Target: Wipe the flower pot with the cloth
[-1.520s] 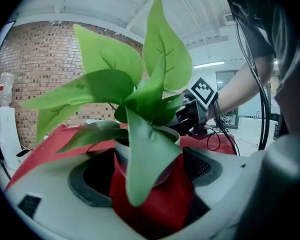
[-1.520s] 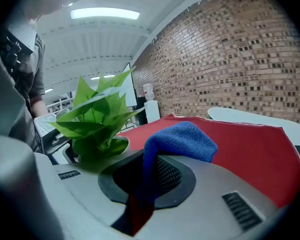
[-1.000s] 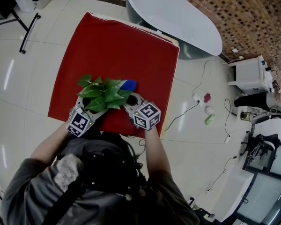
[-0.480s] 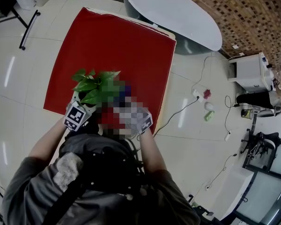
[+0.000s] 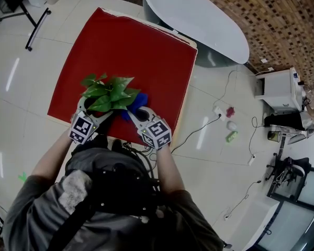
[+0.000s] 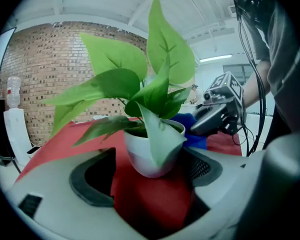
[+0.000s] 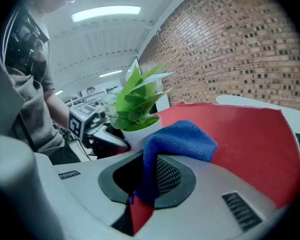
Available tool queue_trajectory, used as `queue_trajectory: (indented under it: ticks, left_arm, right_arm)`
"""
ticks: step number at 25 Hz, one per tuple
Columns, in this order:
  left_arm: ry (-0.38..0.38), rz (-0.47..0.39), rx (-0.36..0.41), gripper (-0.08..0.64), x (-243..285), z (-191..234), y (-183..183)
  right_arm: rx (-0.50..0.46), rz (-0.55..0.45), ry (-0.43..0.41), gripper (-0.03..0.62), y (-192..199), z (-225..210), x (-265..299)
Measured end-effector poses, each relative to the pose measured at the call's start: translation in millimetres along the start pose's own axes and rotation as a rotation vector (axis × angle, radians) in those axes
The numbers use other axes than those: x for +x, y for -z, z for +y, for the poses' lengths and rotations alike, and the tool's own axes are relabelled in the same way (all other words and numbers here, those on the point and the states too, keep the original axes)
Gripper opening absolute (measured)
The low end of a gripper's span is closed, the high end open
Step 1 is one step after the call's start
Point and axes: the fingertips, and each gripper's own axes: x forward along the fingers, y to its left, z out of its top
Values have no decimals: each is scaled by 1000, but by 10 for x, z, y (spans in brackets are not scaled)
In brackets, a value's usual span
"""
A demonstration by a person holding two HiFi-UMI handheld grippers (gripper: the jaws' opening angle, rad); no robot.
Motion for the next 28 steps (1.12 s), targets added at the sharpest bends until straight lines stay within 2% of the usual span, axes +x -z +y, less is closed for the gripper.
queue_trajectory:
  ticks: [3,6,9,14,24,28]
  left_arm:
    - [-36,19,-22,443,-168,18,72]
    - [-55,44,-58,443,-323,-5,196]
    - [-57,45,-84,443,-400,-57,230]
    - [-43,29,-69,443,-387,-149,185]
    - [-104,-3,-57,443,-415,-75,134]
    - [-119,-12,-32,433,-378,-54,84]
  right_arm:
    - [-38,46,34,64,-23,-244,58]
    - [-99,80,-23,64,-50,-187,223]
    - [-119,90,-86,64,-70,-9,300]
    - [-116,96,-130,64,14,254,250]
    - [-165,148,-244,64,203,880,261]
    - [-155,137,-224,64,200,899,184]
